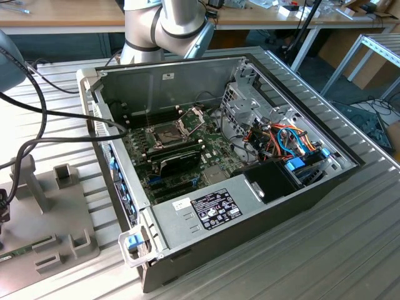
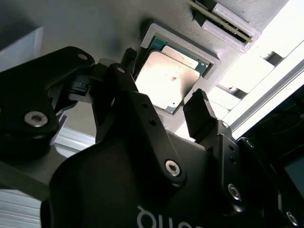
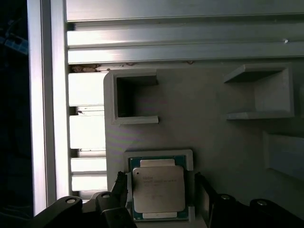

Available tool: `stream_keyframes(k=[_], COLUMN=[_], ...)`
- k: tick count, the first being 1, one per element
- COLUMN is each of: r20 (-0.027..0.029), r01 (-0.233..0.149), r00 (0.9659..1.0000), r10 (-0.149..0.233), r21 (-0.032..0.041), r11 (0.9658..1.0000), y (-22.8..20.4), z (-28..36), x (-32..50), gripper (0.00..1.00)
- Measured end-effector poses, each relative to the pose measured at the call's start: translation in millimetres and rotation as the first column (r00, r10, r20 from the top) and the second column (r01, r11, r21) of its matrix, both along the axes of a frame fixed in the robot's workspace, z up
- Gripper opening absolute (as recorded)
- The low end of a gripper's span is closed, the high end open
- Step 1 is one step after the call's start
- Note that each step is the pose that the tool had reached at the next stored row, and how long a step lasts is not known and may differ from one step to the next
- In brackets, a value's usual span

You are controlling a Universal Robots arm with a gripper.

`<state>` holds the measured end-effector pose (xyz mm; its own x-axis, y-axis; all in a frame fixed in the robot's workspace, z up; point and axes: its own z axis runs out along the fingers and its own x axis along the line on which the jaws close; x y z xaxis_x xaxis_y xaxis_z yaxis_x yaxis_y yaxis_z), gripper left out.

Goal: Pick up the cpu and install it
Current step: 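Pick up the cpu and move it towards the insertion slot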

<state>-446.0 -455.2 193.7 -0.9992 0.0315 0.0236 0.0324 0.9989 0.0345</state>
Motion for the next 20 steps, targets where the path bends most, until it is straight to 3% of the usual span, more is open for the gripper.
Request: stream_keyframes(k=[13,20], r20=[0.0,0.0001], r01=[-0.067,-0.07], r00=[0.9977,0.9976], r10=[0.067,0.07], r21=[-0.0011,-0.0012], r11=[0.9977,0.9976], y=[0.0,0.0], z=[-0.9,-1.5], x=[0.0,0.0], gripper=[0.68,0.68])
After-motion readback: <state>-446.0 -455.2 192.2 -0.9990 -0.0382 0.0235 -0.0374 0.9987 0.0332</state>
